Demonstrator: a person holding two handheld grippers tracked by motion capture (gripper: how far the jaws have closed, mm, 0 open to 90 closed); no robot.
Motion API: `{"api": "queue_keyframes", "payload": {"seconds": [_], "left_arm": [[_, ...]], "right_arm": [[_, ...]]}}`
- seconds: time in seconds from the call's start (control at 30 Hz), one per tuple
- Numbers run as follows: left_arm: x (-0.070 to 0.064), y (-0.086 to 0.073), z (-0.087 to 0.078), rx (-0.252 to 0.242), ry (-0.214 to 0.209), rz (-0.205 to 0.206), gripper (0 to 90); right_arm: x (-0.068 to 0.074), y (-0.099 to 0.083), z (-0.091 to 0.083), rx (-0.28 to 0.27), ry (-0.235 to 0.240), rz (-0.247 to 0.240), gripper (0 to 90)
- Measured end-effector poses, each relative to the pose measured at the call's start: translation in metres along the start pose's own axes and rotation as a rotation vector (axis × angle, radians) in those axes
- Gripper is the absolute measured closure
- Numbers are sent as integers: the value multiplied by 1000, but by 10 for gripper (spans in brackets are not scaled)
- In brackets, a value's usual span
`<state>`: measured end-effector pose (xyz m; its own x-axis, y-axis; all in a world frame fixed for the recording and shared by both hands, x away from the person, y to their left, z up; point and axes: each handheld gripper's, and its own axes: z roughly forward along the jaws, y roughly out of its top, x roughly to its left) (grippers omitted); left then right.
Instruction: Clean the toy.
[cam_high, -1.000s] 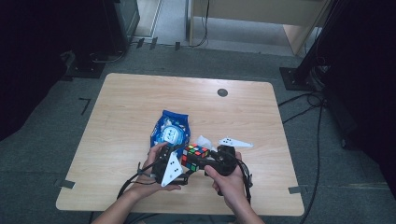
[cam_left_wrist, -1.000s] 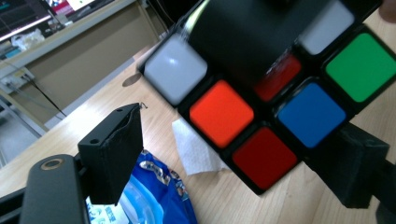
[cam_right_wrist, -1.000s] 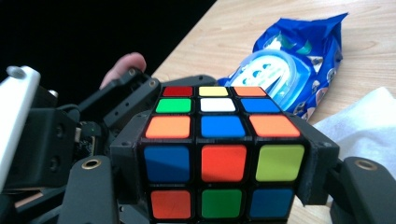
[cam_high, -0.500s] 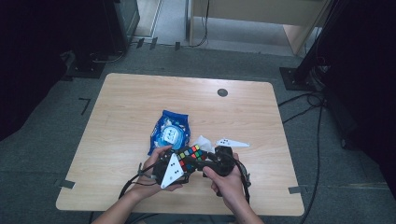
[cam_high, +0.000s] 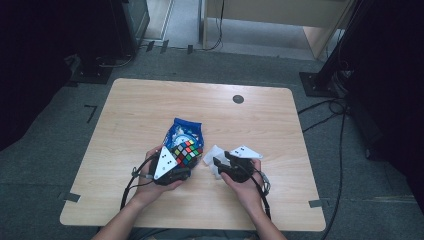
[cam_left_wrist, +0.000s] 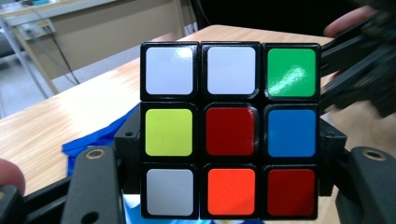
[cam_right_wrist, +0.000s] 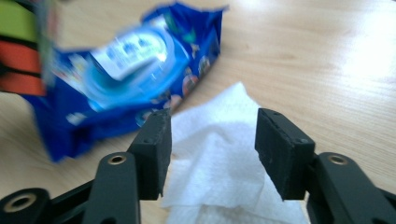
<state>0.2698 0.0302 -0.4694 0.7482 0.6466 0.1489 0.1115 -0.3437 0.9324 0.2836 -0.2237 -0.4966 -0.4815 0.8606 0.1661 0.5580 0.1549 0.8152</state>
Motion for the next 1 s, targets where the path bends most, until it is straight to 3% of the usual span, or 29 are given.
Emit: {"api": "queue_keyframes", "payload": {"seconds": [0.07,0.1,0.23,0.27,0.4,0.5,0.53,0.63,0.67,0.77,0.9,1.0], "left_arm": [[-1,-1,0,-1,-18,-3,337],[-2,-1,-1,-2,-29,-5,337],[-3,-1,-1,-7,-38,-7,337],[-4,-1,-1,-12,-49,-14,337],[-5,0,-2,-16,-64,-4,337],[-6,0,-2,-17,-68,0,337],[-6,0,-2,-16,-71,2,337],[-6,-1,-1,-18,-81,3,337],[-8,-2,-1,-15,-93,11,337],[-16,-2,1,-15,-125,39,337],[-26,0,2,-10,-141,79,338],[-27,-1,3,-2,-150,83,337]], "right_arm": [[4,-2,6,46,-61,-47,532],[5,-3,8,60,-69,-58,537],[4,-8,15,112,-52,-76,591],[1,-11,18,141,-49,-77,654],[-5,-12,17,129,-68,-76,873],[-10,-10,14,145,-48,-34,897],[-10,-8,10,121,-43,-21,897],[-4,6,-14,-40,57,33,897],[2,14,-26,-116,84,23,897],[20,27,-46,-211,156,-12,897],[35,30,-48,-201,247,-3,898],[36,31,-48,-198,327,66,898]]}}
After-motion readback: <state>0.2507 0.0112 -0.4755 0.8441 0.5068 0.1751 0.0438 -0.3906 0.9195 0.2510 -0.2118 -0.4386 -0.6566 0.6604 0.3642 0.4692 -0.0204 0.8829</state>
